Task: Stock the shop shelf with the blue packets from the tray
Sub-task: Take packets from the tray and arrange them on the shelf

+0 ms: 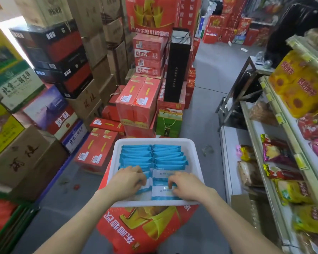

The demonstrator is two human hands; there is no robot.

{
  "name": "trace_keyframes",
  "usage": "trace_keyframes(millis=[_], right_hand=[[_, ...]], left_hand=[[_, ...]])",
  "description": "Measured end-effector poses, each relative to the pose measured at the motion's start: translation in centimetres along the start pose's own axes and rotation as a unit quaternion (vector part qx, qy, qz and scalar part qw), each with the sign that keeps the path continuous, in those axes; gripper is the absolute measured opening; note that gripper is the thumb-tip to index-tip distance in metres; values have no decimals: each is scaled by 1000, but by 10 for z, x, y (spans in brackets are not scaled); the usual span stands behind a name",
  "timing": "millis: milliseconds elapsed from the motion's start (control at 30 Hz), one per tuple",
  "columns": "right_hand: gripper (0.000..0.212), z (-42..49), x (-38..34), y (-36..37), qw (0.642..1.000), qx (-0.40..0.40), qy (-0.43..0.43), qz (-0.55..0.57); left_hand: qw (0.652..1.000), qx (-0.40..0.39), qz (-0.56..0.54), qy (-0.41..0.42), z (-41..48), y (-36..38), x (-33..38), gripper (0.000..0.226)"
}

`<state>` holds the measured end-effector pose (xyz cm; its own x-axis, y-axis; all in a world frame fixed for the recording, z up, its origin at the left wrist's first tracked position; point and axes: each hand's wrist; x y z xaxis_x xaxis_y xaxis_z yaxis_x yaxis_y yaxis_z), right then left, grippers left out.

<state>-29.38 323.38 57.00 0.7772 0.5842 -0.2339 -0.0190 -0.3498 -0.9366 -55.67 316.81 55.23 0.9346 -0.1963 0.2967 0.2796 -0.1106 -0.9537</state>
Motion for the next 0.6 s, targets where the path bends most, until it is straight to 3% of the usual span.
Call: trace_keyframes(millis=[267, 500, 600], right_hand=[[24, 7, -6, 2, 1000, -18, 7, 23], [12, 14, -10, -5, 999, -46, -13, 12], [20, 14, -10, -9, 994, -79, -4, 71]], left_hand=[[994, -99, -34, 8, -3, 3, 1, 45], [995, -89, -40, -11, -5, 4, -2, 44], [997, -67, -24, -13, -6, 4, -3, 41]])
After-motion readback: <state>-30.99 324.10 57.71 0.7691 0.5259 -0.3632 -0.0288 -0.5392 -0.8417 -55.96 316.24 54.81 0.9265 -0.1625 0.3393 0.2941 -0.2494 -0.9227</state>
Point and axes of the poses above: each hand's wrist, its own z-axis towards the middle knuckle, its own y-axis out of the palm, x = y × z, and after that the axes turned 8 degrees about x, right-handed
